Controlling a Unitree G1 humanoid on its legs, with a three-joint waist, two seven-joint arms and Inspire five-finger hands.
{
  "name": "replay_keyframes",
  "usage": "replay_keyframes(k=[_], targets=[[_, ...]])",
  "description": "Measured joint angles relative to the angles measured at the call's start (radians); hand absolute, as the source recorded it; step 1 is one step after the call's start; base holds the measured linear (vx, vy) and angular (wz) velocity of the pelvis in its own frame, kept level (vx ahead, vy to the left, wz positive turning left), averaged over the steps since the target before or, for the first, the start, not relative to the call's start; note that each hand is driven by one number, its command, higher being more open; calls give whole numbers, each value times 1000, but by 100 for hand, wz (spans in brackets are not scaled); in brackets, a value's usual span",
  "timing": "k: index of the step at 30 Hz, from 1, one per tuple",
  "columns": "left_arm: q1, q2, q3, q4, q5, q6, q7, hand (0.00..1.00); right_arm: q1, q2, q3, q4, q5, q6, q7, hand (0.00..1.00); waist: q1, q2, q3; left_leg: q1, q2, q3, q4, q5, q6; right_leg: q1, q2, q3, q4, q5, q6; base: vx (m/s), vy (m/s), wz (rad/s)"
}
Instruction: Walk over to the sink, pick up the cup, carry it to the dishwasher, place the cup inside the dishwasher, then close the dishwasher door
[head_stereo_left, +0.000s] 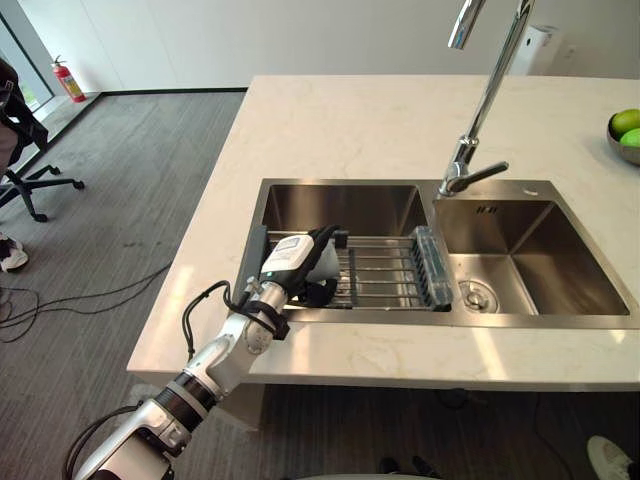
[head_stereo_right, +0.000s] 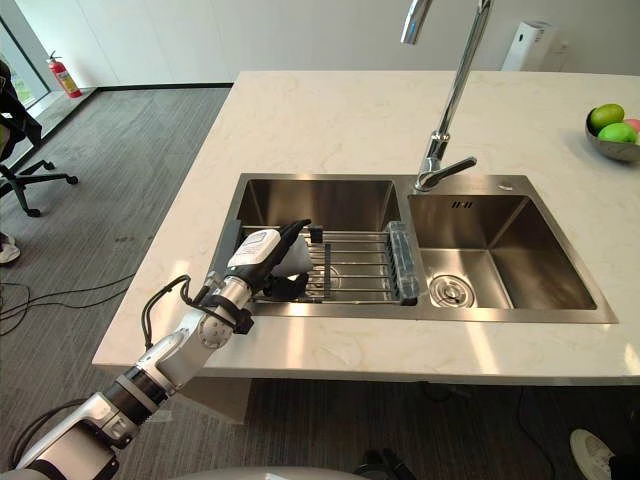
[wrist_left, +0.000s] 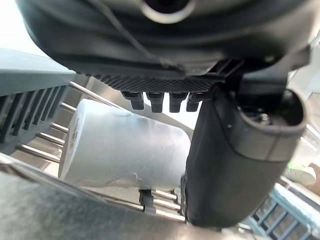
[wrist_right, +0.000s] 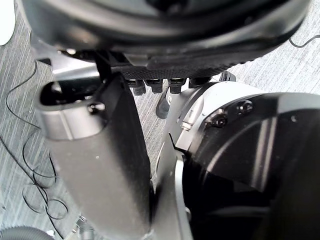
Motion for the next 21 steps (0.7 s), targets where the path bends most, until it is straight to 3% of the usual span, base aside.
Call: replay_keyframes(k=[21], targets=[[-61, -23, -16, 73, 63, 78, -107, 100, -3, -31, 85, 3, 11, 12, -22, 100, -2, 7, -23, 1, 0, -3, 0, 1, -1, 1, 0, 0, 0, 1, 1, 0, 0, 0]])
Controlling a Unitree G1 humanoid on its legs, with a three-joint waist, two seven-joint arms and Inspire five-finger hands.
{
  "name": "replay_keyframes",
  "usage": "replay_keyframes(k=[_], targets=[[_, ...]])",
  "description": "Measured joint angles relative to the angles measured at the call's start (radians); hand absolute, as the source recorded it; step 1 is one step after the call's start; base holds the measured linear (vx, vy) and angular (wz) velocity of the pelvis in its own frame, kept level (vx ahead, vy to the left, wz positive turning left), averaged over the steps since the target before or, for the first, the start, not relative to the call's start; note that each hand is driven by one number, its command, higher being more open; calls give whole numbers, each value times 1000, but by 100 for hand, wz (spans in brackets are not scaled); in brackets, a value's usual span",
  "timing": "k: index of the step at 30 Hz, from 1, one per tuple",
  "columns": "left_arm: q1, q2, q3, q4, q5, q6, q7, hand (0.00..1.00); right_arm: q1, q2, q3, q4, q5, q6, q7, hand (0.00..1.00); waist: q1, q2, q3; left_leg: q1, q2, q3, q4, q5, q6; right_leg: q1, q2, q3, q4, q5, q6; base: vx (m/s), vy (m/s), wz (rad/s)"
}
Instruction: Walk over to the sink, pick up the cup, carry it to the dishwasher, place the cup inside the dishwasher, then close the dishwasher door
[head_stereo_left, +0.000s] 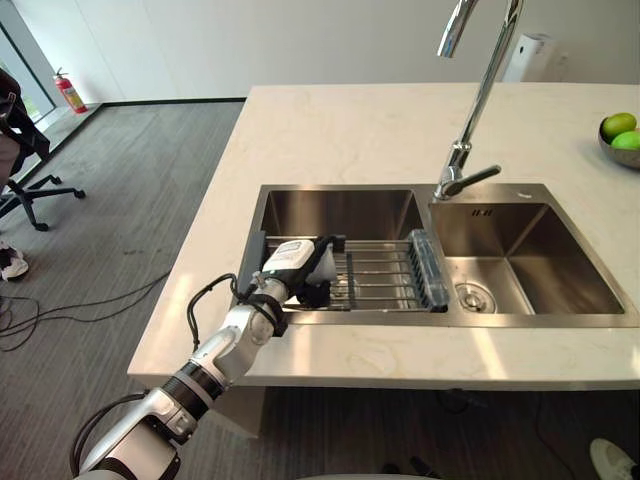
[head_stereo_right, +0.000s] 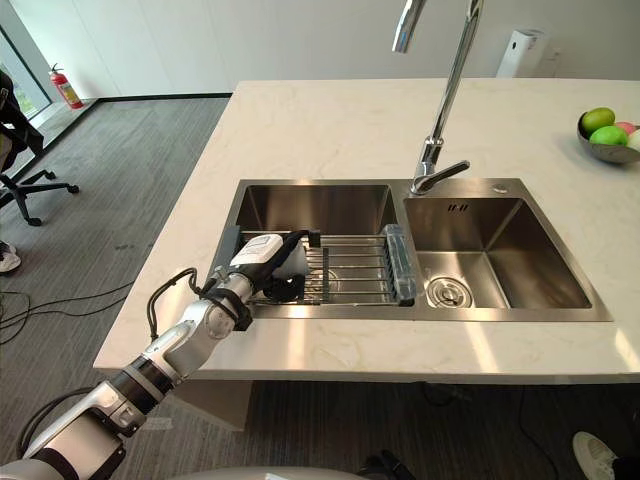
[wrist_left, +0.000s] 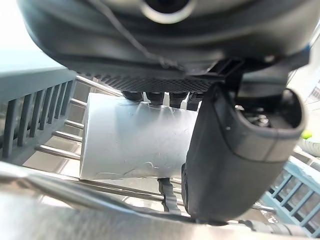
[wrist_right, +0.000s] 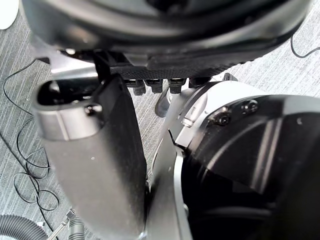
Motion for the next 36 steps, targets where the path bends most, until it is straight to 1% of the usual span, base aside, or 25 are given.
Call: replay_keyframes(k=[7, 14, 16, 18, 23, 24, 25, 27, 30, 32, 34, 36], targets=[[-20, -2, 21, 31, 16, 5, -35, 100, -5, -4, 27, -2, 0, 1, -7, 100, -13, -1, 0, 3, 1, 3, 0, 0, 0, 2, 0, 3, 0, 1, 1, 0, 0, 0], [-63, -4, 30, 75, 18, 10, -143, 100, -8, -12, 57, -5, 1, 0, -19, 100, -13, -7, 0, 10, 2, 11, 0, -1, -2, 5, 1, 10, 0, 2, 4, 0, 0, -2], [-72, -9, 49, 84, 18, 13, -177, 100, -7, -13, 64, -6, 1, 0, -20, 100, -14, -6, 0, 11, 2, 14, -1, -2, -3, 5, 1, 12, 0, 3, 4, 0, 0, 0], [-72, -16, 63, 84, 17, 13, -192, 100, -8, -15, 69, -6, 1, 0, -21, 100, -14, -7, 0, 11, 3, 14, -1, -4, -6, 5, 1, 13, 0, 3, 4, 0, 0, 0], [-71, -31, 74, 93, 26, 12, -189, 100, -8, -16, 76, -6, 1, -3, -22, 100, -12, -7, 0, 11, 3, 15, -2, -6, -9, 5, 1, 14, 0, 3, 5, 0, 0, 0], [-66, -37, 77, 100, 35, 7, -171, 100, -8, -16, 77, -6, 1, -7, -22, 100, -12, -6, 0, 11, 2, 15, -3, -6, -9, 5, 1, 14, 0, 3, 5, 0, 0, 0], [-65, -43, 77, 113, 36, -2, -128, 100, -8, -16, 77, -6, 1, -8, -22, 100, -12, -6, 0, 11, 2, 15, -4, -6, -9, 5, 1, 15, 0, 3, 5, 0, 0, 0], [-54, -51, 75, 120, 34, -5, -80, 100, -8, -16, 78, -6, 1, -9, -22, 100, -12, -6, 0, 11, 2, 16, -4, -7, -10, 5, 1, 16, 0, 3, 5, 0, 0, 0], [-52, -57, 76, 121, 28, 5, -68, 100, -8, -21, 98, -6, 16, -15, -23, 100, -12, -6, 0, 11, 2, 16, -5, -7, -10, 5, 1, 17, 0, 3, 5, 0, 0, 0], [-55, -65, 80, 120, 15, 22, -82, 100, -8, -22, 100, -6, 21, -15, -26, 100, -10, -6, 1, 11, 2, 16, -5, -7, -10, 5, 1, 16, 0, 3, 5, 0, 0, 0], [-65, -77, 112, 119, -8, 34, -134, 100, -8, -24, 109, -6, 24, -15, -28, 100, -8, -6, 1, 11, 2, 16, -5, -7, -10, 5, 1, 16, 0, 3, 5, 0, 0, 0], [-85, -80, 137, 118, -25, 50, -211, 100, -8, -26, 114, -6, 24, -15, -28, 100, -7, -6, 1, 11, 3, 16, -5, -7, -10, 5, 1, 16, 0, 4, 4, 0, 0, 0]])
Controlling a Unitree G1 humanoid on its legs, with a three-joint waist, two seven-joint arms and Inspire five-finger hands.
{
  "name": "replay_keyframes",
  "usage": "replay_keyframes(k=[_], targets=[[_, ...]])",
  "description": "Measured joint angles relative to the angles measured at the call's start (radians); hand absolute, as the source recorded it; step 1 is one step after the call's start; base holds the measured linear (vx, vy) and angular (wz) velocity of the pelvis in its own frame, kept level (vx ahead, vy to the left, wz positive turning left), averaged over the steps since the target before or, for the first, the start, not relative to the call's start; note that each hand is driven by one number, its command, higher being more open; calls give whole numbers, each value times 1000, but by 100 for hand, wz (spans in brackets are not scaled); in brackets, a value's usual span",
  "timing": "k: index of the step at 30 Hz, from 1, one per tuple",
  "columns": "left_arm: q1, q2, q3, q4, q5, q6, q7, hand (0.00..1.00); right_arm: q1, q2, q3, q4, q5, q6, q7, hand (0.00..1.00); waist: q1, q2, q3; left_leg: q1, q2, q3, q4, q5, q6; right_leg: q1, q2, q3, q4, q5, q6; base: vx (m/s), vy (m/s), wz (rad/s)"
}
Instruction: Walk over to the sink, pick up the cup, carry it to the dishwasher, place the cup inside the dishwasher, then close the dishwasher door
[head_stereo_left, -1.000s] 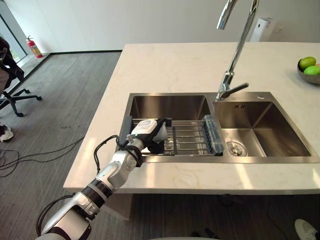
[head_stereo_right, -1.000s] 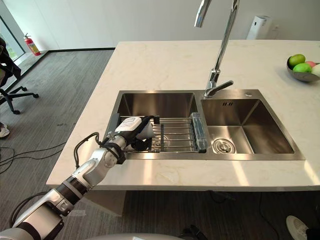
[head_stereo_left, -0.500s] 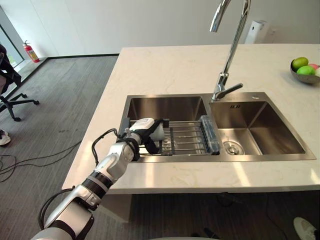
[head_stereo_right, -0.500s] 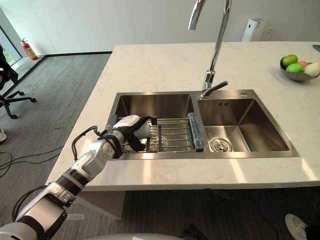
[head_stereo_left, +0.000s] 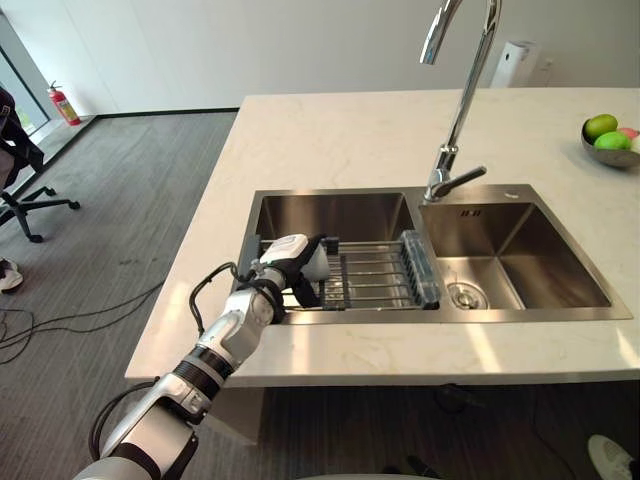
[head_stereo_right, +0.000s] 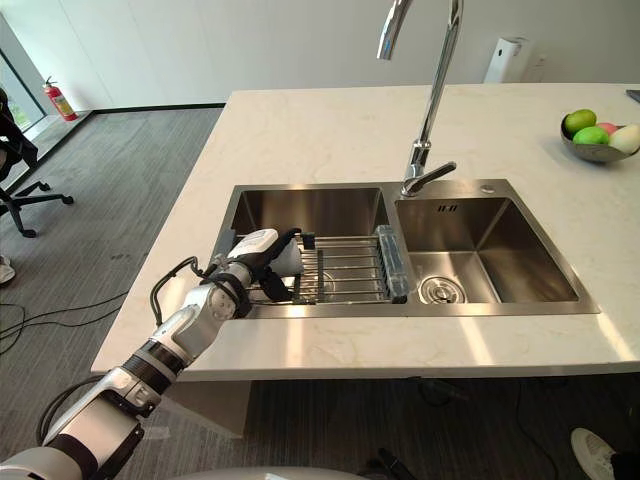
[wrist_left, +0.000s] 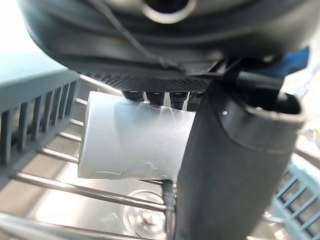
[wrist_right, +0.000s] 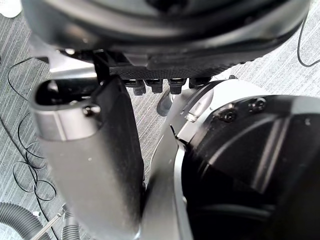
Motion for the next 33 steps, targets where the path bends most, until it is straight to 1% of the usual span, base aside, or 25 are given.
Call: replay_keyframes(k=[2, 5, 7, 9, 12, 14, 16, 17, 18, 19, 20, 21, 22, 24, 27, 30, 31, 33], targets=[[-24, 1, 21, -2, 3, 19, -89, 100, 0, 0, 1, 0, 0, -1, 0, 100, 0, 1, 0, 0, 0, 0, 0, 0, 0, 0, 0, 0, 0, 0, 0, 0, 0, 0], [-33, 1, 31, -4, 18, 27, -131, 100, 0, -1, 2, 0, 0, -1, -1, 100, 0, 1, 0, 0, 0, -1, 0, 0, 0, 0, 0, 1, 0, 1, 0, 0, 0, 0], [-44, 3, 41, -5, 28, 32, -177, 100, -1, -1, 3, 0, 0, -1, -2, 100, 0, 1, 1, 0, 0, -1, 0, 0, 0, 0, 0, 0, 0, 1, 0, 0, 0, 0], [-55, 5, 41, -5, 44, 39, -208, 100, -2, -2, 3, 0, 0, -1, -2, 100, -1, 1, 2, 0, 0, -1, 0, 0, -1, 0, 0, 0, 0, 1, 0, 0, 0, 0], [-56, 7, 41, -7, 58, 40, -211, 100, -4, -2, 3, 2, 0, -5, -2, 100, -3, 3, 4, -1, -1, -2, 0, -1, -2, -1, 0, 0, 0, 0, 0, 0, 0, 0], [-54, 7, 35, -3, 62, 40, -163, 100, -7, -2, 5, 3, 0, -10, -2, 100, -5, 4, 10, -2, -1, -3, 2, -1, -2, -2, 0, 0, 0, 0, 0, 0, 0, 0], [-28, 5, 14, 26, 65, 18, 44, 100, -14, -2, 12, -1, 0, -20, 4, 100, -17, 5, 28, -2, -1, -3, 4, -1, -2, -3, 0, 1, 0, 1, 0, 0, 0, 0], [-22, 3, 8, 31, 70, 10, 90, 100, -14, -2, 15, -3, 1, -22, 6, 100, -17, 5, 32, -2, -1, -2, 4, -1, -2, -3, 0, 2, 0, 1, 0, 0, 0, 0], [-8, 2, -7, 47, 100, -10, 174, 100, -15, -4, 22, -12, 4, -23, 6, 100, -19, 7, 39, -2, -1, -2, 4, -1, -2, -4, 0, 2, 0, 1, 0, 0, 0, 0], [2, 1, -11, 54, 116, -20, 221, 100, -17, -4, 24, -15, 5, -24, 6, 100, -22, 8, 43, -2, -1, -2, 4, -1, -2, -4, 1, 3, 0, 1, 0, 0, 0, -3], [17, 1, -13, 69, 144, -41, 295, 100, -19, -3, 28, -23, 6, -25, 6, 100, -23, 13, 49, -2, 0, 0, 4, -1, -2, -5, 2, 5, 0, 1, 0, 0, 0, -3], [27, 1, -13, 70, 162, -53, 331, 100, -18, -3, 31, -28, 13, -25, 5, 100, -22, 7, 59, -2, 0, 0, 5, -1, -1, -6, 2, 5, 1, 1, 0, 0, 0, 0], [34, 1, -13, 66, 179, -54, 342, 100, -18, -4, 35, -31, 15, -25, 5, 100, -21, 11, 60, -2, 1, 0, 5, -1, -1, -6, 3, 5, 1, 1, 0, 0, 0, 0], [40, 1, -13, 58, 185, -51, 344, 100, -18, -7, 43, -32, 16, -29, 5, 100, -20, 10, 60, -2, 1, 0, 5, 1, 2, -5, 4, 6, 3, 1, 0, 0, 0, 0], [49, 0, -13, 45, 196, -31, 345, 100, -18, -11, 62, -32, 16, -39, 6, 100, -21, 10, 60, -2, 2, 0, 5, 2, 3, -6, 4, 7, 4, 1, 0, 0, 0, 0], [58, 0, -13, 44, 231, -29, 321, 100, -18, -15, 72, -32, 16, -46, 6, 100, -21, 8, 60, -1, 1, 0, 5, 2, 4, -6, 4, 8, 3, 1, -1, 0, 0, 0], [59, 0, -13, 43, 250, -26, 309, 0, -18, -16, 73, -32, 16, -48, 6, 100, -21, 6, 59, -1, 1, 0, 5, 2, 4, -6, 4, 8, 3, 1, -1, 0, 0, 0], [60, 0, -13, 42, 266, -21, 297, 0, -18, -18, 81, -31, 16, -50, 6, 100, -22, 5, 58, -1, 1, -1, 5, 2, 4, -7, 4, 8, 2, 1, -1, 0, 0, 0]])
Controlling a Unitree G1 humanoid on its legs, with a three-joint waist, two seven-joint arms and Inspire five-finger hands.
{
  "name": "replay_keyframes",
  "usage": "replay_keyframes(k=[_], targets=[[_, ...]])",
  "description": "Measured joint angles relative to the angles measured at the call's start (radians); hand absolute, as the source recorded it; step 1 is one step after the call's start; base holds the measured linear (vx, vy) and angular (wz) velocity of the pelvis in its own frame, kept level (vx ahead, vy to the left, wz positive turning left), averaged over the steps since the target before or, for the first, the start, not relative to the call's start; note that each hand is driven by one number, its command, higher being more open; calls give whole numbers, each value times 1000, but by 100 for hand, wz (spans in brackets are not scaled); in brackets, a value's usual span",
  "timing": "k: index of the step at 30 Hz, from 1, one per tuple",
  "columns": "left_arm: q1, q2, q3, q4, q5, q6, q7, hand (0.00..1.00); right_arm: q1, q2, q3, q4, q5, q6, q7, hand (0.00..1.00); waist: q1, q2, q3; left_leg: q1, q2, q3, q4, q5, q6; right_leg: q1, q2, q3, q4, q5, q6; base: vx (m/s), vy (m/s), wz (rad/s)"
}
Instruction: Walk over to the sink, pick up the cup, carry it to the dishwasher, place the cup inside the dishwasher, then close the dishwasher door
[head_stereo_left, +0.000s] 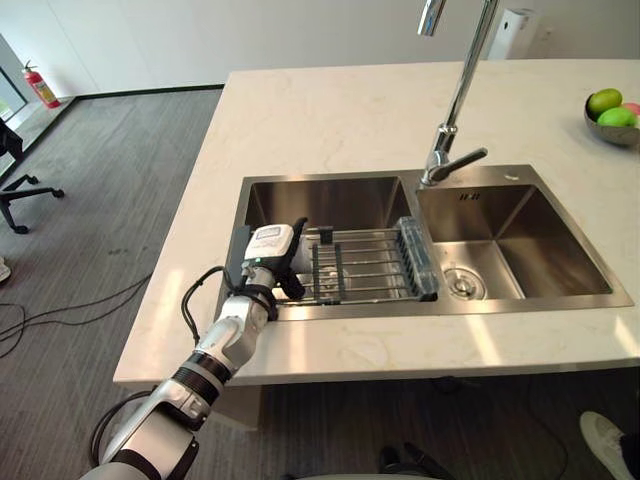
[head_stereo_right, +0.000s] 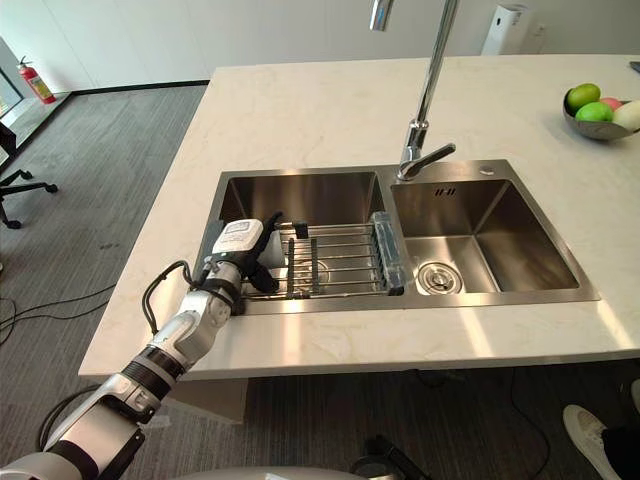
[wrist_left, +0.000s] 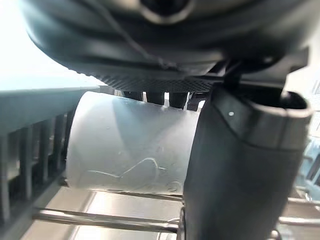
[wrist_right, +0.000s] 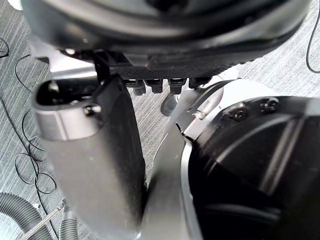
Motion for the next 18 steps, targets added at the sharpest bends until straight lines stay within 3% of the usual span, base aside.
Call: replay_keyframes(k=[8, 18], targets=[[-14, 0, -14, -18, 43, 31, -56, 0, 2, -3, 6, 1, -3, -1, 0, 100, 3, -3, -4, 0, -3, -16, 0, 1, 1, 0, -1, -1, -2, 0, 0, 0, 0, 0], [-35, 10, -18, -1, 37, 46, -59, 0, 1, -8, 27, -1, -4, -13, 7, 100, -8, 5, -15, -10, -7, -46, 0, 1, 2, -9, -1, -5, -2, 1, 1, -4, -3, 0]])
